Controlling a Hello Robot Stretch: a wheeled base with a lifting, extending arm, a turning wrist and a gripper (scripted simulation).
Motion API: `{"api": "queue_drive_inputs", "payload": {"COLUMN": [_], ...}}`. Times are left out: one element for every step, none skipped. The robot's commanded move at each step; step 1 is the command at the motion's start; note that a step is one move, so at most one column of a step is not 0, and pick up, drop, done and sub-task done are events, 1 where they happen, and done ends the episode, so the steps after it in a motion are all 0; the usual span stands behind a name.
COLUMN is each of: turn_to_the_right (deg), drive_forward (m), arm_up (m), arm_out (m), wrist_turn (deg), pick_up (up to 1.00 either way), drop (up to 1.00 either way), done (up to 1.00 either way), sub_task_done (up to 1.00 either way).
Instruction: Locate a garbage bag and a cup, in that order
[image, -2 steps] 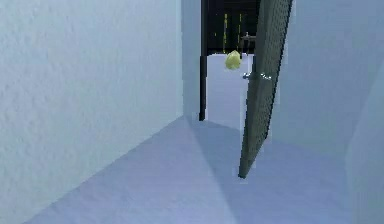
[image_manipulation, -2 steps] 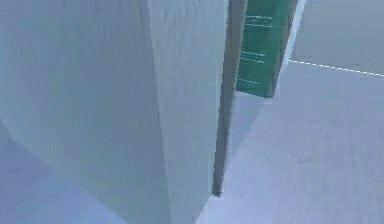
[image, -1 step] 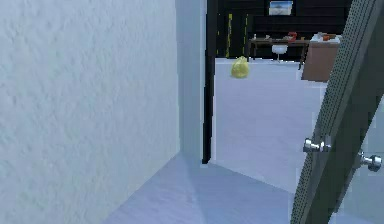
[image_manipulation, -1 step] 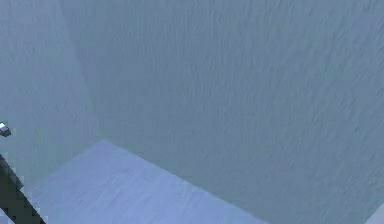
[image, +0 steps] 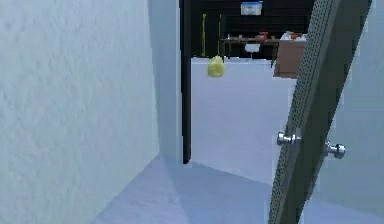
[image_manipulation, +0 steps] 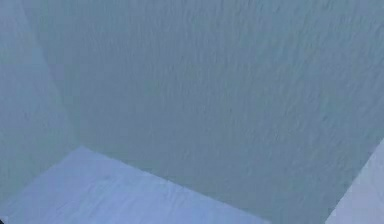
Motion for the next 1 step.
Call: {"api": "queue_drive_inputs", "payload": {"turn_to_the_right": [0.0], "drive_forward": [0.7], "arm_up": [0.0], "arm_out": [0.0], "wrist_turn": [0.0], "pick_up": [0.0], "drop": [0.0], "done": [0.0], "sub_task_done": [0.0]}}
